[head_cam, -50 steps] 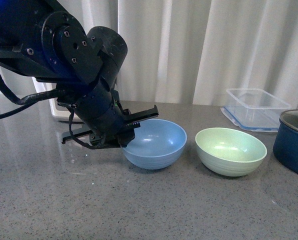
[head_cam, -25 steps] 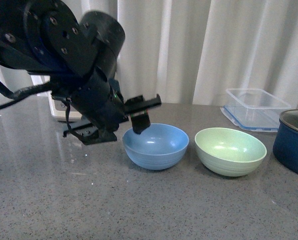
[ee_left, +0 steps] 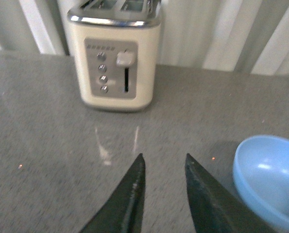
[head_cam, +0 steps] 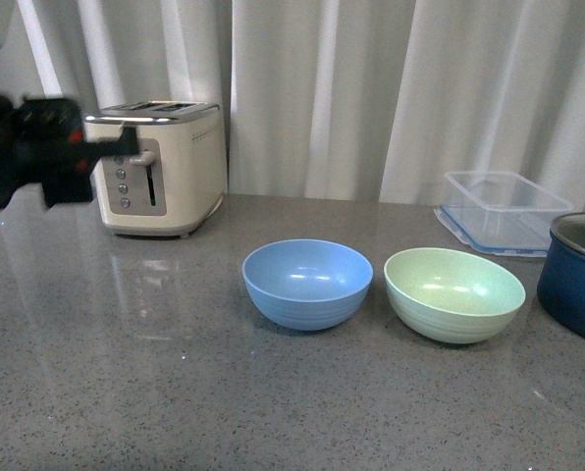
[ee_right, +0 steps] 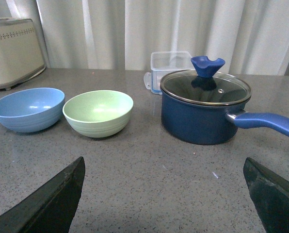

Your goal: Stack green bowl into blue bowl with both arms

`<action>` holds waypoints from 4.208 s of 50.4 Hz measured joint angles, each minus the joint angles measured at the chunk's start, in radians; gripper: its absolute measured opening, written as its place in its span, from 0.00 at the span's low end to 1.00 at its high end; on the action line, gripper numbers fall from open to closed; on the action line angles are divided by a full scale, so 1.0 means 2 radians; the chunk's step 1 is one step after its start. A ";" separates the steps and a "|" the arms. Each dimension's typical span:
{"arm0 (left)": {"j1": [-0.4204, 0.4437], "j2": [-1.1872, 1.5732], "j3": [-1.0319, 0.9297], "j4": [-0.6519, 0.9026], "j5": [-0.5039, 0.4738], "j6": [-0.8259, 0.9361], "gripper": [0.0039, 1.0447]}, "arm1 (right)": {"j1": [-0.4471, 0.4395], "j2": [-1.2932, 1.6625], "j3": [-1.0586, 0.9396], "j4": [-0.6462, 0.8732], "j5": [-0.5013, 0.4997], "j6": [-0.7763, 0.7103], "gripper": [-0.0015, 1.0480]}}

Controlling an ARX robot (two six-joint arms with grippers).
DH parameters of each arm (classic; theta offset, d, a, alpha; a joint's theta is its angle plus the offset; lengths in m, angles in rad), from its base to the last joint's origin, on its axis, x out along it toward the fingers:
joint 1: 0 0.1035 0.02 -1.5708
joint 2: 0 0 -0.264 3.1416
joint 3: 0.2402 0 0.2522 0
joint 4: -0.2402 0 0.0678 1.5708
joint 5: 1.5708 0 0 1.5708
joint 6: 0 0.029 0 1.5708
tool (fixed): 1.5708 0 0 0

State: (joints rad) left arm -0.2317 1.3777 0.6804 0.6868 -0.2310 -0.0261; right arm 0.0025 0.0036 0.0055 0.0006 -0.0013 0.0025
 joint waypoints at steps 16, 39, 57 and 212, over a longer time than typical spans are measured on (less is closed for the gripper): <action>0.040 -0.105 -0.150 0.047 0.043 0.009 0.03 | 0.000 0.000 0.000 0.000 0.000 0.000 0.90; 0.104 -0.247 -0.272 0.026 0.111 0.009 0.03 | 0.000 0.000 0.000 0.000 0.000 0.000 0.90; 0.115 -0.345 -0.310 -0.035 0.114 0.009 0.03 | 0.000 0.000 0.000 0.000 0.000 0.000 0.90; 0.115 -0.687 -0.330 -0.343 0.115 0.010 0.94 | 0.043 0.846 0.553 -0.058 0.020 0.223 0.90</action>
State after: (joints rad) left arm -0.0017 0.0032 0.0212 0.0006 -0.0002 -0.0051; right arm 0.0895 1.6962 1.1110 -0.1162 0.0383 0.4488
